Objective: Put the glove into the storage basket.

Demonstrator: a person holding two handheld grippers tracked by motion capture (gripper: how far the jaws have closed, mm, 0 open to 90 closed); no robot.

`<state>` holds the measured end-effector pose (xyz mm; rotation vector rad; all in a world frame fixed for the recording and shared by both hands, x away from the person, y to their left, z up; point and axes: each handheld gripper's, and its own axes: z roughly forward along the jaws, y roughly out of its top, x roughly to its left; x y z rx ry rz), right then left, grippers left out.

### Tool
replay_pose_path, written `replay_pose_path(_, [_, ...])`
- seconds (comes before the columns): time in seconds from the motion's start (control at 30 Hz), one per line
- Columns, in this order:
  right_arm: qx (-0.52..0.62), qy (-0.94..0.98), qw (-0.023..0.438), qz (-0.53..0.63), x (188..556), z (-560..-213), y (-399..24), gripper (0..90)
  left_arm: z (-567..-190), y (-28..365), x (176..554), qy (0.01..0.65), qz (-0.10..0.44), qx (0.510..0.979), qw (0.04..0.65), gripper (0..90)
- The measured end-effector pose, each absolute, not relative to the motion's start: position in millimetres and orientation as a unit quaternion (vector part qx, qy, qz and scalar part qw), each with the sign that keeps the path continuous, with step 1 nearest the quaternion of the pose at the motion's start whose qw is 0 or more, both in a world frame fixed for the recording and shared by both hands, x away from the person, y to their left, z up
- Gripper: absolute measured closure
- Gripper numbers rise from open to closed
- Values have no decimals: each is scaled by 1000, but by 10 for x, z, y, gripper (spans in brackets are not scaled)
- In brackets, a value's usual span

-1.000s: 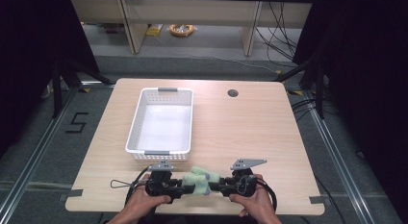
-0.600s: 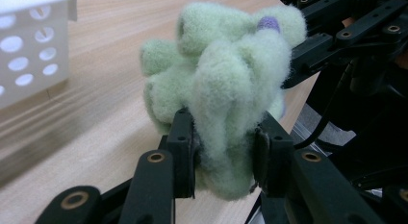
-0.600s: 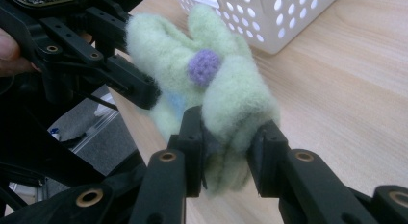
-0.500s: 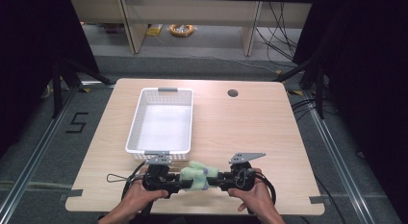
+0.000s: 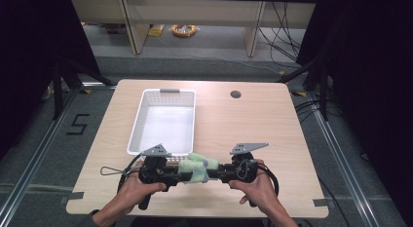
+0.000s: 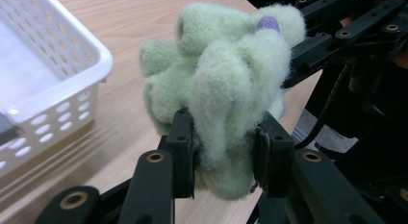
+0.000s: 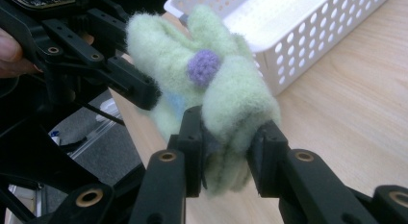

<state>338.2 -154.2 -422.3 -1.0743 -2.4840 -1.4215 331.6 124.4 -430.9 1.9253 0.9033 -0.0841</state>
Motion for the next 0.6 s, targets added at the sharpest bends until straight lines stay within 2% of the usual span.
replay_pose_path(0.6, [-338,-824,46,-453,3658,-3854,-1270,705,-3935,1508,3511,385,-37,787,480,646])
